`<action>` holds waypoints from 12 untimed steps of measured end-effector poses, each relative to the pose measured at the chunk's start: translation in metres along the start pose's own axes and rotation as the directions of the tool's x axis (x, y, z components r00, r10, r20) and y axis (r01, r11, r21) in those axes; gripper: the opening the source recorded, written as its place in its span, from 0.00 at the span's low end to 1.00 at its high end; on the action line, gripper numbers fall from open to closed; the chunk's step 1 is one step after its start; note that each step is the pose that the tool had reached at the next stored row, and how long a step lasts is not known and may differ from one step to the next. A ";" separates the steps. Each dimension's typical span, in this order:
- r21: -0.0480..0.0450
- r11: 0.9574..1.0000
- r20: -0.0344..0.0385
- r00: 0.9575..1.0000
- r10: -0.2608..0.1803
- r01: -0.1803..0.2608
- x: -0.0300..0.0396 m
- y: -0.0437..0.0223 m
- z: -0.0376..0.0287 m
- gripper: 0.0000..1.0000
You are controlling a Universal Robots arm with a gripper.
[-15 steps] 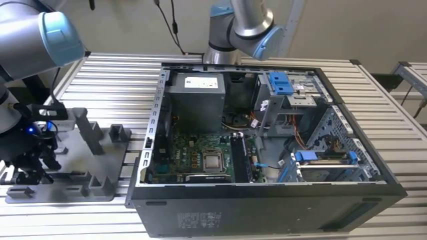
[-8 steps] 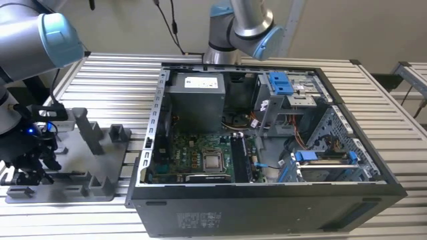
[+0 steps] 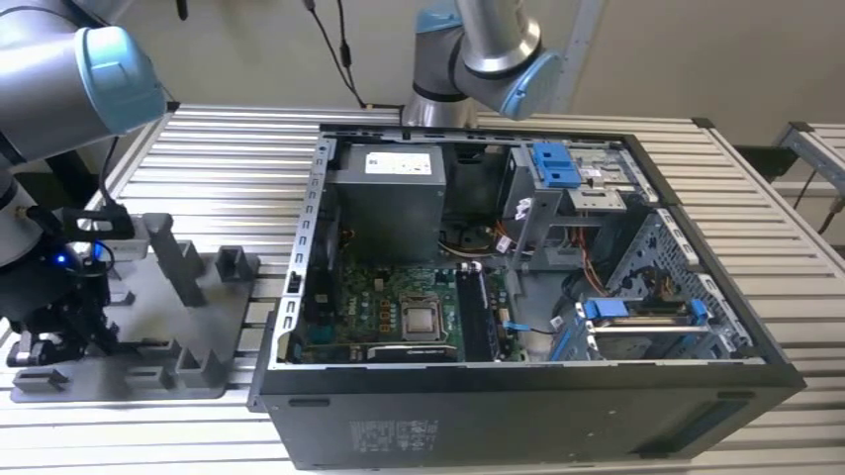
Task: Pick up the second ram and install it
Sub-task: 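Pick up the second ram and move it above second insertion slot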
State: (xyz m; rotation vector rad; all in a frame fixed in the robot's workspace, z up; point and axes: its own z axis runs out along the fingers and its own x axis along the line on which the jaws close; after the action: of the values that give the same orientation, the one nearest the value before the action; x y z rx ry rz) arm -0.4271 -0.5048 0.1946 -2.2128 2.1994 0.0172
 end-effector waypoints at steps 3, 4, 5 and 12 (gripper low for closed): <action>0.000 1.000 0.000 1.000 0.000 0.000 0.0000 0.0000 0.0001 0.18; 0.000 1.000 0.000 1.000 0.000 0.000 0.0000 0.0000 0.0001 0.14; 0.000 1.000 0.000 1.000 0.000 0.000 0.0000 0.0000 0.0002 0.14; 0.000 1.000 0.000 1.000 0.000 0.000 0.0000 0.0000 0.0005 0.14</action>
State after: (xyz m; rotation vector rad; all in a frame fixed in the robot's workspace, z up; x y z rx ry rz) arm -0.4271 -0.5047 0.1942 -2.2129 2.1994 0.0173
